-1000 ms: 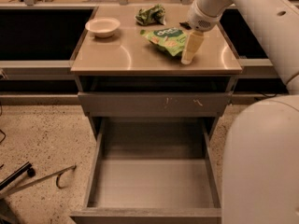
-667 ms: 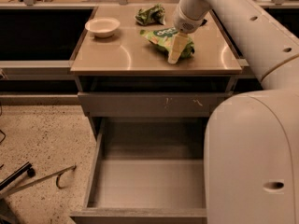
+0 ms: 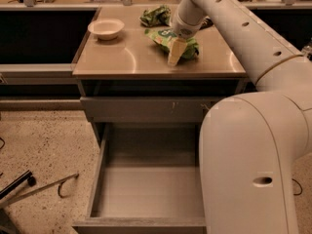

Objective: Place green rice chip bag into middle drawer

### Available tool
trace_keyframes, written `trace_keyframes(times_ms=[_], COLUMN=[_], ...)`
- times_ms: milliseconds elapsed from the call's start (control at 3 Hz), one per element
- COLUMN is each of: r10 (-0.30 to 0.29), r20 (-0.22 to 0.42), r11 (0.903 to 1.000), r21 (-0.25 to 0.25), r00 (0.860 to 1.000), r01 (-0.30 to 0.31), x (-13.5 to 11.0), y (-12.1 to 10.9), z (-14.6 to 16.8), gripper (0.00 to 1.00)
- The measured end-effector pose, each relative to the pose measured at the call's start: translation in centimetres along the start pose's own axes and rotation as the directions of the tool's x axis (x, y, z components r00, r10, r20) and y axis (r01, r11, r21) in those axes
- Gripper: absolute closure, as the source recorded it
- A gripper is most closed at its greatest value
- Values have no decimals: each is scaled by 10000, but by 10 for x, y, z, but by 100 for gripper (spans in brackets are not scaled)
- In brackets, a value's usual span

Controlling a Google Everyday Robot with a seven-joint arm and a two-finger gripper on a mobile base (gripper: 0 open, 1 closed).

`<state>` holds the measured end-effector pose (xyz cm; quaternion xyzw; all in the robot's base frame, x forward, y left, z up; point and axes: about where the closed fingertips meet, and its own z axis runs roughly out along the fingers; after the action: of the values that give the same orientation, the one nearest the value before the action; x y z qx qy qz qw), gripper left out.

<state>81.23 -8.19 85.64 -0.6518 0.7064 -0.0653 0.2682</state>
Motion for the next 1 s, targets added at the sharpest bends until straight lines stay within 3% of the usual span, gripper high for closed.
trace_keyframes(times_ms=[667, 1000], r10=[-1, 111], r20=[0, 89], r11=[10000, 9999], r21=[-5, -45], r00=[10000, 9999], r01=[1, -111], x=[0, 6], y=[0, 11], z=[0, -10], gripper=[63, 86])
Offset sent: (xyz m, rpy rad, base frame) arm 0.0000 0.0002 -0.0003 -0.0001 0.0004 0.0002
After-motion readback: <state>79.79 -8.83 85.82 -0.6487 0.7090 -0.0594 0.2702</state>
